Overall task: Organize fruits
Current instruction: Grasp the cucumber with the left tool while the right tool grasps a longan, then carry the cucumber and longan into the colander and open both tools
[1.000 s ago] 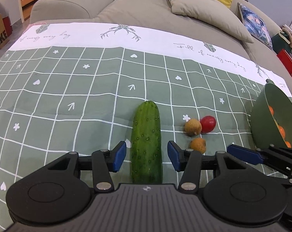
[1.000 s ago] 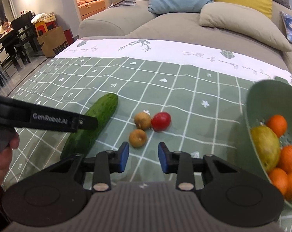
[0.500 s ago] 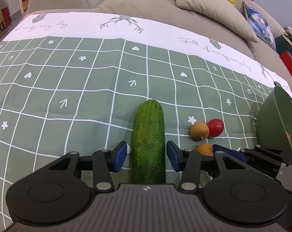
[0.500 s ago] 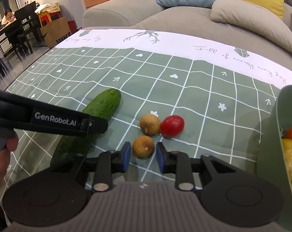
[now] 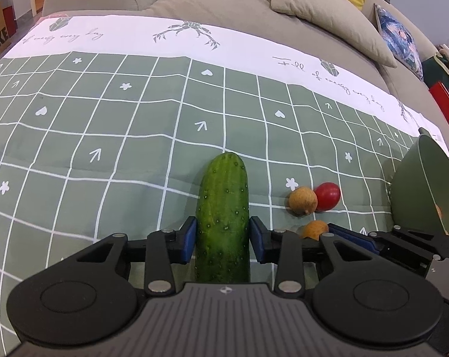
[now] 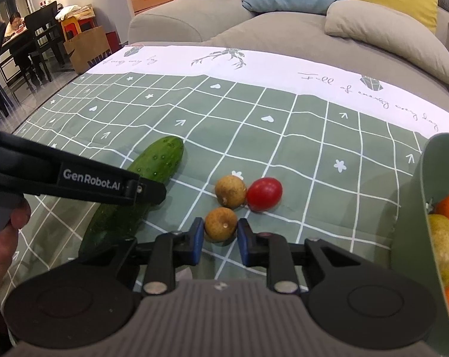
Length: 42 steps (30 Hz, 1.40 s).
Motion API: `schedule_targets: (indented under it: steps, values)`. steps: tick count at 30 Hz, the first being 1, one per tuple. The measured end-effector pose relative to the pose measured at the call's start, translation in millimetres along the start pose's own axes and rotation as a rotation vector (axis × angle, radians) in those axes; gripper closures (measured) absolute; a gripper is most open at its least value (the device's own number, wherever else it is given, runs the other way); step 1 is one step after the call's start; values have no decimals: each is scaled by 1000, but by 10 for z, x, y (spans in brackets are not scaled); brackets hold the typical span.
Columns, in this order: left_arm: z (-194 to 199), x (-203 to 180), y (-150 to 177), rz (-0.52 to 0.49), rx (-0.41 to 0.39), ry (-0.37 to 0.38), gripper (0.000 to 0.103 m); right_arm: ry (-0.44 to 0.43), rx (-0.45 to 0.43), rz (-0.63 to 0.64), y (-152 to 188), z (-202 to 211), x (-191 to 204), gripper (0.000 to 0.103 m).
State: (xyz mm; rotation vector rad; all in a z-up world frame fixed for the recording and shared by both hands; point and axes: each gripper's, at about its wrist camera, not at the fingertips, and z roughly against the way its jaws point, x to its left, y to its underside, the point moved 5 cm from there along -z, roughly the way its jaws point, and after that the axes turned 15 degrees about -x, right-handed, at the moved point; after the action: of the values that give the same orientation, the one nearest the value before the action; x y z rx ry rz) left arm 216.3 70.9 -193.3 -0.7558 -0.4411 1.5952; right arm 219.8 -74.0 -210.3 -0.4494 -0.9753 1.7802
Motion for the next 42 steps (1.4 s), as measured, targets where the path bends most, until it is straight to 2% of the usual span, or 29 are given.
schedule_targets:
  steps: [10,21,32,42]
  values:
    - [346,-80,25,-11,-37,14,61,-2,-31,2,29,358,53,83]
    - [725,-374,174,-63,-50,64,62,4,-90,26,51,818,75,83]
    - [1057,-836,35,-60,-78,189,62,30,-149,57,-27,1302,-89,83]
    - [979,-1466,-327,-14,-90,331,62,106,-164,121,-190,1687,-579,83]
